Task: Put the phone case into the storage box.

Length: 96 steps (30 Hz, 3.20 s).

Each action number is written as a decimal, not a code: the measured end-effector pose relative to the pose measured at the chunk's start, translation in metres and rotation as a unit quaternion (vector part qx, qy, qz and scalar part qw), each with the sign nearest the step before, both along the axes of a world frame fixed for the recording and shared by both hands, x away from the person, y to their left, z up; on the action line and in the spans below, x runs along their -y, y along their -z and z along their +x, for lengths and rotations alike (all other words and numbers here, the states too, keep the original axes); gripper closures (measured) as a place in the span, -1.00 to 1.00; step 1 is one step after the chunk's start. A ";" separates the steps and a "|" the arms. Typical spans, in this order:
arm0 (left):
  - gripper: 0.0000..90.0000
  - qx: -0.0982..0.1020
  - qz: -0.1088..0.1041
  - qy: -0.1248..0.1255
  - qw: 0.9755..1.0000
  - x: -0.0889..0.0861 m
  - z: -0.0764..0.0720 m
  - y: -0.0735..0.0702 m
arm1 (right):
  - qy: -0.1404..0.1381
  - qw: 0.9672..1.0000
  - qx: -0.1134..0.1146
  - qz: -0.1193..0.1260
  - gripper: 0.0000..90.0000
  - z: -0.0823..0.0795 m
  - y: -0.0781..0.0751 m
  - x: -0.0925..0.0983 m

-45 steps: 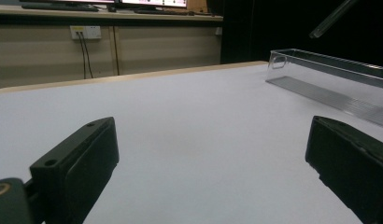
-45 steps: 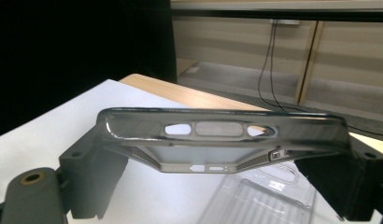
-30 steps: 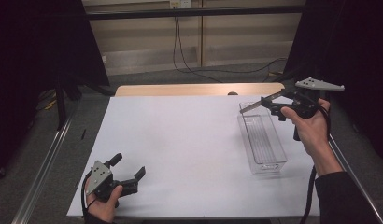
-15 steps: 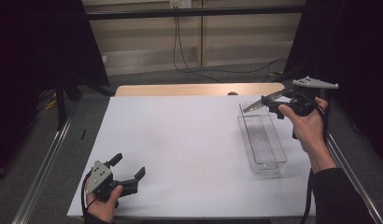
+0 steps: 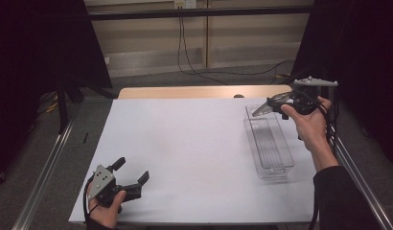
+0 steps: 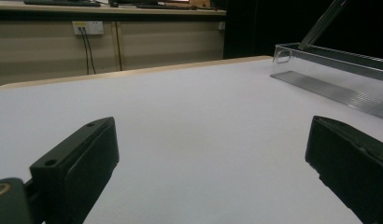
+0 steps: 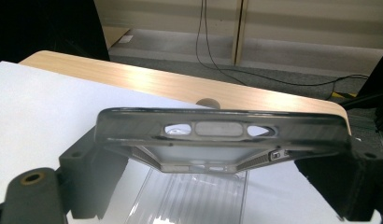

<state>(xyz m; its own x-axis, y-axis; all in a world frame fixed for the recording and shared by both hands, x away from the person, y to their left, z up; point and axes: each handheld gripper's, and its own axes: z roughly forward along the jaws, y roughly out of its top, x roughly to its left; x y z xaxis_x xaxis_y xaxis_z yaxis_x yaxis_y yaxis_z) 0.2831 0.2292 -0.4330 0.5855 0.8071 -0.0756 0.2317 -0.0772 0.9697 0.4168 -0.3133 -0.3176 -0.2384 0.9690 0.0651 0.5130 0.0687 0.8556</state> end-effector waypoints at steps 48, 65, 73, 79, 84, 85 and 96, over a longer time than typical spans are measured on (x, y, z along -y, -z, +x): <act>-0.94 0.009 0.010 0.006 1.000 0.002 -0.002 -0.001 | 0.103 0.993 -0.042 -0.028 -0.74 0.033 0.032 -0.035; -0.94 0.009 0.009 0.006 1.000 0.002 -0.001 -0.001 | 0.127 0.990 -0.051 -0.027 -0.74 0.039 0.042 -0.043; -0.94 0.011 0.009 0.008 1.000 0.003 -0.002 -0.001 | 0.135 0.988 -0.062 -0.028 -0.74 0.046 0.048 -0.045; -0.94 0.011 0.010 0.009 1.000 0.002 -0.001 -0.001 | 0.137 0.987 -0.072 -0.031 -0.74 0.052 0.044 -0.045; -0.94 0.011 0.011 0.009 1.000 0.002 -0.001 -0.001 | 0.139 0.986 -0.083 -0.033 -0.74 0.057 0.044 -0.047; -0.94 0.011 0.011 0.008 1.000 0.002 -0.001 -0.001 | 0.139 0.986 -0.086 -0.035 -0.74 0.058 0.045 -0.047; -0.94 0.010 0.010 0.005 1.000 0.002 -0.001 -0.001 | 0.144 0.984 -0.097 -0.046 -0.74 0.071 0.042 -0.052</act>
